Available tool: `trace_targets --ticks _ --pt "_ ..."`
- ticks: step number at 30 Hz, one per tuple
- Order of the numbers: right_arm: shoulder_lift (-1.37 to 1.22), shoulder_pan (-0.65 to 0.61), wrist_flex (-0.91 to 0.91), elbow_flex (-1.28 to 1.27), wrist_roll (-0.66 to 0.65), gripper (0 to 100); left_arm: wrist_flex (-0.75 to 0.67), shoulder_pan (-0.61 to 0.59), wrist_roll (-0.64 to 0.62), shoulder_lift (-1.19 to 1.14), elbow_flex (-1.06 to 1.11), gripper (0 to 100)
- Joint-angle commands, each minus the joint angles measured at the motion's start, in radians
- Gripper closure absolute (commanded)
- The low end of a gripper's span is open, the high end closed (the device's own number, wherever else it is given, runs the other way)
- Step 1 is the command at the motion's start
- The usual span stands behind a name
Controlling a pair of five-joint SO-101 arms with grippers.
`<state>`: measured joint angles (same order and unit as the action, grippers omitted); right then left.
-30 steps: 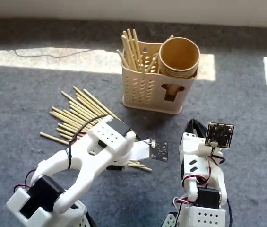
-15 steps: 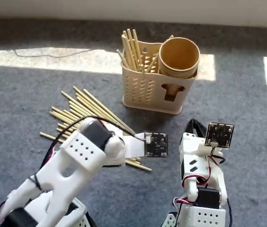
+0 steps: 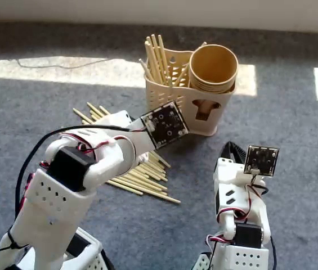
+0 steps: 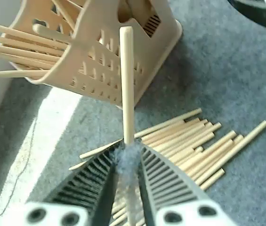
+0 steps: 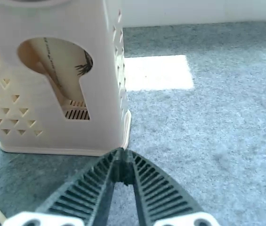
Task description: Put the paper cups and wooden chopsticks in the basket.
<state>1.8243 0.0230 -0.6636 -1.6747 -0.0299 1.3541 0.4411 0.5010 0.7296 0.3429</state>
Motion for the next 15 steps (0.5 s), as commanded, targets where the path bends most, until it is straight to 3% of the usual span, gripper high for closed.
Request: trace_targets --ticks 1,15 --pt "0.013 0.007 0.038 -0.102 -0.012 99.3 -0.101 -0.016 -0.094 0.025 -0.096 99" --pt "0.013 0.007 0.038 -0.102 -0.012 99.3 -0.543 -0.016 -0.331 0.025 -0.145 99"
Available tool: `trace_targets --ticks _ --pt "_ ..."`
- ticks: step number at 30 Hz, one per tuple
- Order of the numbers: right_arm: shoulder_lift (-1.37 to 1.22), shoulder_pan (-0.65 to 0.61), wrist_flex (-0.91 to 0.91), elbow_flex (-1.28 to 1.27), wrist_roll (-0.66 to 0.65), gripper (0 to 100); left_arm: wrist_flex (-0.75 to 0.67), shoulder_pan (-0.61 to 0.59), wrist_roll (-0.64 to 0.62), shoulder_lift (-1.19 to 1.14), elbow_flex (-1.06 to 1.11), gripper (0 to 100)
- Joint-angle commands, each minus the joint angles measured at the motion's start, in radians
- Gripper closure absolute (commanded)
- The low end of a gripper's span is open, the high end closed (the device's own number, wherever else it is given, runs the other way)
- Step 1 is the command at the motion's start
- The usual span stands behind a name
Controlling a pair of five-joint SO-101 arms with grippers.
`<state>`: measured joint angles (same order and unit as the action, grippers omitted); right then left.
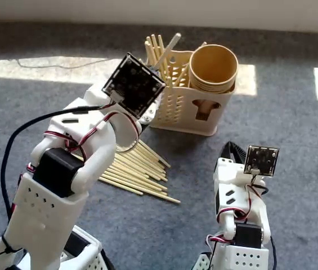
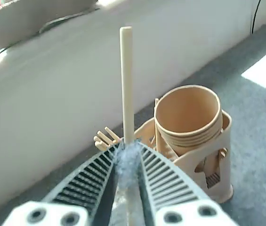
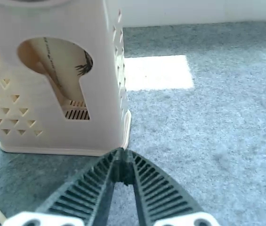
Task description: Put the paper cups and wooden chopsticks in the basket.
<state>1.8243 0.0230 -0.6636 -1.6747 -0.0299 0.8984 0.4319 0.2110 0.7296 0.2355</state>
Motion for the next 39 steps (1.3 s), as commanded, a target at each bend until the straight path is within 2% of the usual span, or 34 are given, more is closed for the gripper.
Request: trace_targets --ticks 1,13,18,23,30,39 --pt "0.013 0.007 0.038 -0.102 -0.012 99.3 -0.115 -0.007 -0.054 0.025 -0.038 99" --pt "0.013 0.007 0.038 -0.102 -0.012 99.3 -0.404 -0.007 -0.232 0.022 -0.038 99" --pt "0.013 0.007 0.038 -0.102 -0.012 99.3 -0.473 -0.007 -0.239 -0.048 -0.062 99" --pt "0.013 0.007 0.038 -0.102 -0.014 99.3 -0.486 -0.044 -0.245 -0.156 -0.12 99" --pt "0.013 0.007 0.038 -0.102 -0.014 99.3 -0.482 -0.15 -0.402 -0.348 -0.257 99" --pt "0.013 0.007 0.039 -0.102 -0.014 99.3 -0.479 -0.162 -0.423 -0.46 -0.271 99"
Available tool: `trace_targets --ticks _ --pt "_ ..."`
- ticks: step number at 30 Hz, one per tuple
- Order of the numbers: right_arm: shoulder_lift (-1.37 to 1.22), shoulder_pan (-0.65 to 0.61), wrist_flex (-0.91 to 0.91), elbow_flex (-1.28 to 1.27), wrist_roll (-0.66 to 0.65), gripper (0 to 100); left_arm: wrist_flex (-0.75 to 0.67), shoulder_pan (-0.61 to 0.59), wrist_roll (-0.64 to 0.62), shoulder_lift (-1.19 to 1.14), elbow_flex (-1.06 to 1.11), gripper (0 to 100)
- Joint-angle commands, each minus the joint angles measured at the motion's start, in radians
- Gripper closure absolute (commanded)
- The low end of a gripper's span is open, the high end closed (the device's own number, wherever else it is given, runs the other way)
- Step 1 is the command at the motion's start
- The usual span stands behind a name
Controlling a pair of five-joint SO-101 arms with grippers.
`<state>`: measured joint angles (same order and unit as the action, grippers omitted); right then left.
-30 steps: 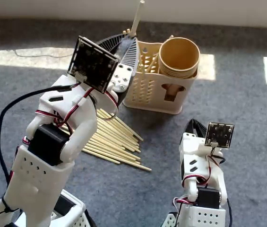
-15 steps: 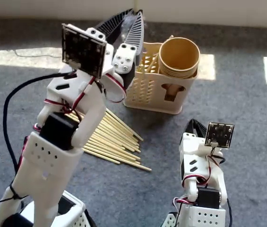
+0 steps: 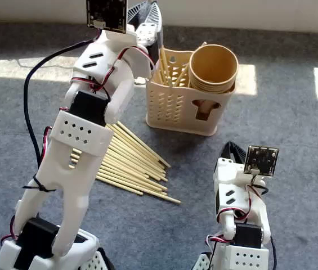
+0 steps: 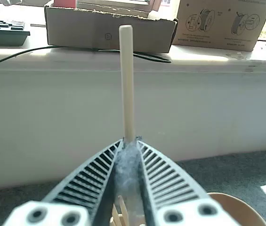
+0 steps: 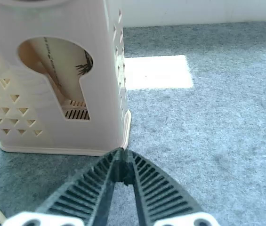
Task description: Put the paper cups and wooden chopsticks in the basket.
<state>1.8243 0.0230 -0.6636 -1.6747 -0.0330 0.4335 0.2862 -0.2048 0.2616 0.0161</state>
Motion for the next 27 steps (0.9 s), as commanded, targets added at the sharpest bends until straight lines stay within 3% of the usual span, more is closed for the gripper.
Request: trace_targets --ticks 1,9,17,27 --pt "0.013 0.007 0.039 -0.102 -0.011 99.3 -0.014 -0.016 -0.008 0.008 -0.051 99" --pt "0.013 0.007 0.048 -0.102 -0.011 99.3 0.155 -0.015 -0.008 0.015 -0.062 88" --pt "0.013 0.007 0.048 -0.102 -0.011 99.3 0.247 -0.021 -0.002 0.028 -0.064 88" --pt "0.012 0.007 0.048 -0.102 -0.011 99.3 0.463 -0.021 0.032 0.206 -0.054 88"
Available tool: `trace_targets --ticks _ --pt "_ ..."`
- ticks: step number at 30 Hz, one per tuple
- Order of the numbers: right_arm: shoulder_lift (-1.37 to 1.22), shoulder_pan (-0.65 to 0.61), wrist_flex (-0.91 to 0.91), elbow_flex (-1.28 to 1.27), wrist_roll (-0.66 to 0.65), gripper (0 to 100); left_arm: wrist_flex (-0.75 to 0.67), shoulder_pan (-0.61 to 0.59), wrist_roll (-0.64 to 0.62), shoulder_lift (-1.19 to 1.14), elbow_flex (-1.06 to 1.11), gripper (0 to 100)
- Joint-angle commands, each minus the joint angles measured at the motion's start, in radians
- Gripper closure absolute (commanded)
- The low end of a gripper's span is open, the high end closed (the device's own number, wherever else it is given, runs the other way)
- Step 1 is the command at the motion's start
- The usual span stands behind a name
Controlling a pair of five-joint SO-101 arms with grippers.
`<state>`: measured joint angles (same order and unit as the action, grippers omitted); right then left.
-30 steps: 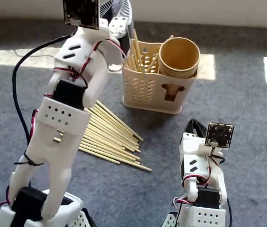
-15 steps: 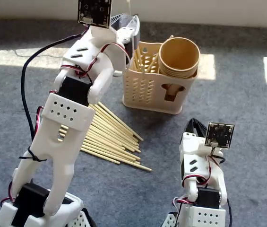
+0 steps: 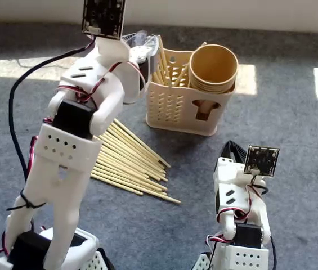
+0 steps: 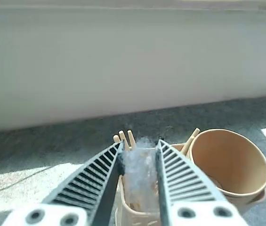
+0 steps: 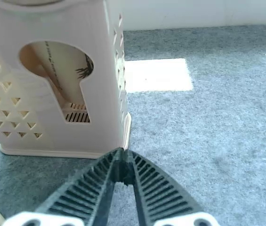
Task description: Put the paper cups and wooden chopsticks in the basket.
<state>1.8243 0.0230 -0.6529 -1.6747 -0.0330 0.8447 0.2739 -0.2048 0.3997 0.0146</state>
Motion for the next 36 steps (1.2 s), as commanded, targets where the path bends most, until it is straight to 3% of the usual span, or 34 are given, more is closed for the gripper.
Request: trace_targets --ticks 1,15,20,27,36 --pt "0.012 0.007 0.038 -0.102 -0.011 99.3 0.078 -0.008 0.068 0.077 -0.051 88" --pt "0.012 0.01 0.036 -0.102 -0.011 99.3 0.465 0.002 0.365 0.097 -0.061 88" --pt "0.012 0.012 0.036 -0.102 -0.011 99.3 0.609 0.028 0.522 0.097 -0.051 88" --pt "0.012 0.012 0.036 -0.102 -0.011 99.3 0.779 0.104 0.629 0.097 -0.045 88" --pt "0.012 0.012 0.036 -0.102 -0.011 99.3 0.795 0.148 0.761 0.097 0.17 95"
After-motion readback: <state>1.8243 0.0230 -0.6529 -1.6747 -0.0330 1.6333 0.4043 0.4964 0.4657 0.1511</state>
